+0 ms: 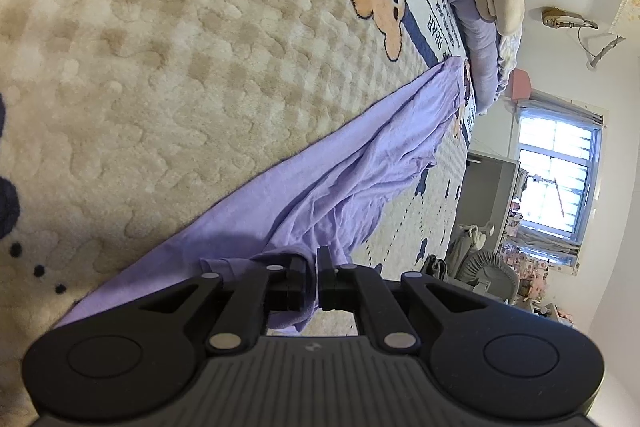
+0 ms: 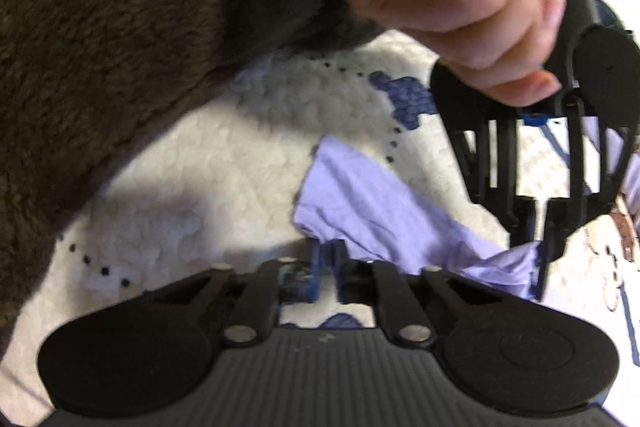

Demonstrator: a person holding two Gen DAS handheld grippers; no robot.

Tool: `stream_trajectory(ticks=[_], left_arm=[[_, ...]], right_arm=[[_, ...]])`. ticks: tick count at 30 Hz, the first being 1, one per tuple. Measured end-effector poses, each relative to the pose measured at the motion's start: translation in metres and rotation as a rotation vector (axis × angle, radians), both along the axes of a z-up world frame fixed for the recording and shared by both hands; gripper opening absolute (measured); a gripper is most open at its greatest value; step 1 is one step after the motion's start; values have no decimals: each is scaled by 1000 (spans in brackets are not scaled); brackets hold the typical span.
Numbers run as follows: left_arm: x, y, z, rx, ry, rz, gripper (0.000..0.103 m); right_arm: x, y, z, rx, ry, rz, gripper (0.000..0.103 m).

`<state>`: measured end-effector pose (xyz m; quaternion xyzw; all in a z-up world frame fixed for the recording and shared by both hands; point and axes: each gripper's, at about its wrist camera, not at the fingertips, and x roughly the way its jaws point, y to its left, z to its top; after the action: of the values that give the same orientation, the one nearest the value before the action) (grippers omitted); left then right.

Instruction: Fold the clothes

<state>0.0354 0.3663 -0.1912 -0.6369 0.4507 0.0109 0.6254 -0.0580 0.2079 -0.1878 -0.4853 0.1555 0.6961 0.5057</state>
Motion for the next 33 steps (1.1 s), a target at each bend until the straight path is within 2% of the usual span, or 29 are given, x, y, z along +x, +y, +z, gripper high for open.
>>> stream_trajectory(ticks=[4,8,12,13,15,17,20,23,26,27,33], left_arm=[[-2,1,1,-5,-4,1,3],[-3,1,2,-24,-10,11,3],[-4,2,3,-35,-9,16,3],[-4,2,3,-36,-9,16,3],[-2,3,2,-36,0,20,3],[0,4,0,-41,5,22,2],[2,4,-1,-47,9,23,2],[1,5,1,-45,5,29,2],[-3,7,8,-31,-8,41,2],[-6,9,12,-20,-13,47,2],[-25,16,36,26,-44,33,3]], right_arm=[[6,-2,11,-35,86,-23,3],[3,-8,8,-83,83,-30,5],[12,-18,18,-20,120,-135,20],[15,-21,23,16,110,-164,19],[20,-23,24,74,20,-208,20],[23,-22,20,100,-62,-240,19],[29,-15,16,116,-131,-268,18],[26,-7,7,108,-218,-239,18],[23,-4,-7,92,-310,-196,14],[21,-7,-5,100,-322,-190,4],[7,-32,27,185,-293,-139,4]])
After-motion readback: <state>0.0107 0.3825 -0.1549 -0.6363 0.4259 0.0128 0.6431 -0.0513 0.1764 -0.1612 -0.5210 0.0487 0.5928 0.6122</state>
